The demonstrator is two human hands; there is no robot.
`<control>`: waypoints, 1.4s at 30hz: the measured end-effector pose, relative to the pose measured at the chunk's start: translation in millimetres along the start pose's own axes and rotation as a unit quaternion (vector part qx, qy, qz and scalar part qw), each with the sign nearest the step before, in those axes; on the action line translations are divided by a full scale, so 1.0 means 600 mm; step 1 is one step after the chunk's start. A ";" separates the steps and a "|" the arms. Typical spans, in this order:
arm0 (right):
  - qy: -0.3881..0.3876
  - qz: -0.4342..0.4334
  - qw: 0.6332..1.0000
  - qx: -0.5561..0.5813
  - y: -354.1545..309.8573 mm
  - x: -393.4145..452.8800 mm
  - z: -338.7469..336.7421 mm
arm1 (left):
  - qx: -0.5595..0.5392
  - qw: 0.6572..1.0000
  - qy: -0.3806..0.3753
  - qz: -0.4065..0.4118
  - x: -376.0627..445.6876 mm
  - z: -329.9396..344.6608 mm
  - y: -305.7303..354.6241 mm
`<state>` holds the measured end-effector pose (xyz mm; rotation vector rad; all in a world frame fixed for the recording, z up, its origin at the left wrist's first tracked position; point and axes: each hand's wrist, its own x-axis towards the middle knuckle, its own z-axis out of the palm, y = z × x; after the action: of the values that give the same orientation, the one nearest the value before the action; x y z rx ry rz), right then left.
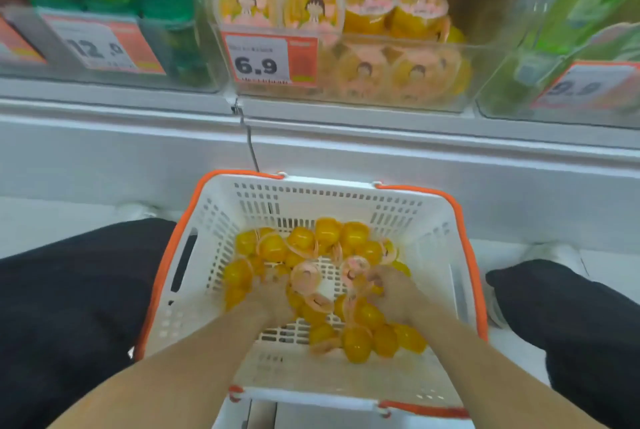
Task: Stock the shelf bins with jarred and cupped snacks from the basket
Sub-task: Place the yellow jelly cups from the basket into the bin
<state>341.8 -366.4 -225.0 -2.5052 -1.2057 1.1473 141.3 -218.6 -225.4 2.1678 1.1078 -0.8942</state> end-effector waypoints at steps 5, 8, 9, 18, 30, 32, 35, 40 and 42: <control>-0.019 0.085 0.994 -0.066 0.118 0.077 0.100 | 0.093 0.991 0.094 -0.018 0.029 0.072 0.008; -0.015 0.118 0.991 -0.056 0.086 0.059 0.096 | 0.053 0.991 0.116 -0.050 0.040 0.075 0.004; -0.017 0.122 0.991 -0.054 0.073 0.052 0.090 | 0.036 0.990 0.120 -0.060 0.041 0.076 0.002; -0.040 0.138 0.980 -0.137 -0.002 0.014 0.070 | -0.054 0.987 0.131 -0.071 0.040 0.072 -0.024; -0.002 0.099 0.980 -0.175 -0.031 0.017 0.082 | 0.159 0.977 0.137 0.039 0.029 0.094 -0.023; -0.026 0.099 0.975 -0.196 -0.026 0.016 0.091 | 0.091 0.985 0.137 0.045 0.031 0.091 -0.029; -0.026 0.091 0.974 -0.205 -0.019 0.017 0.102 | -0.097 0.984 0.137 0.053 0.025 0.072 -0.042; -0.038 0.118 0.992 -0.038 -0.008 0.018 0.093 | -0.433 0.898 0.065 0.047 -0.006 -0.003 -0.040; -0.064 0.136 0.975 0.162 -0.015 0.007 0.079 | -0.538 0.840 0.047 0.057 -0.018 -0.040 -0.031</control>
<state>305.7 -366.6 -256.9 -2.4216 -0.6409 1.4540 128.5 -197.2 -204.8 1.2887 1.1103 -0.0086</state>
